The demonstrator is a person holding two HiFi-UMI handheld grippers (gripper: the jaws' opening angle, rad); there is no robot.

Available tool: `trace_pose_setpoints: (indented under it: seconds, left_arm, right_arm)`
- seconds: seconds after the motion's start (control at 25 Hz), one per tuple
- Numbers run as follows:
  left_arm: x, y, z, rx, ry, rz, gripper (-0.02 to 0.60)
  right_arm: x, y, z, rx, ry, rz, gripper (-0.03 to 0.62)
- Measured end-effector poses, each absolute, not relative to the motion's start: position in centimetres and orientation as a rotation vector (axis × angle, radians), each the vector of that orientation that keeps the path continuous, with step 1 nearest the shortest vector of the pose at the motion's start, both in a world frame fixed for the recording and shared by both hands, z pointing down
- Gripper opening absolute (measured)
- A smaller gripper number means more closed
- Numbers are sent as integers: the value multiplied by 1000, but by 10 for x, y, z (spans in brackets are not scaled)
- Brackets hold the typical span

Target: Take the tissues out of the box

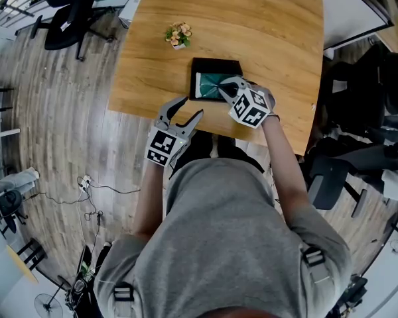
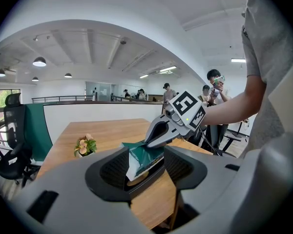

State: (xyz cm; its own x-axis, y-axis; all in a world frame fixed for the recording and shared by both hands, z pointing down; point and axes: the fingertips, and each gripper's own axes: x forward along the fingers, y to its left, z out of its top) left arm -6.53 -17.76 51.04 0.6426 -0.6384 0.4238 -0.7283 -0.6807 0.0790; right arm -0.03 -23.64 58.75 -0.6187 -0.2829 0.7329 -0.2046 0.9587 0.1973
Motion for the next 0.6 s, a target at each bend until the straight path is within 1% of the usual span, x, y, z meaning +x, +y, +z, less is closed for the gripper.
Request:
trace_pose_setpoints:
  seconds: [0.6]
  left_arm:
    - [-40, -143, 497, 2629, -1171, 552, 229]
  right_arm:
    - [20, -218, 565, 346, -2277, -184, 5]
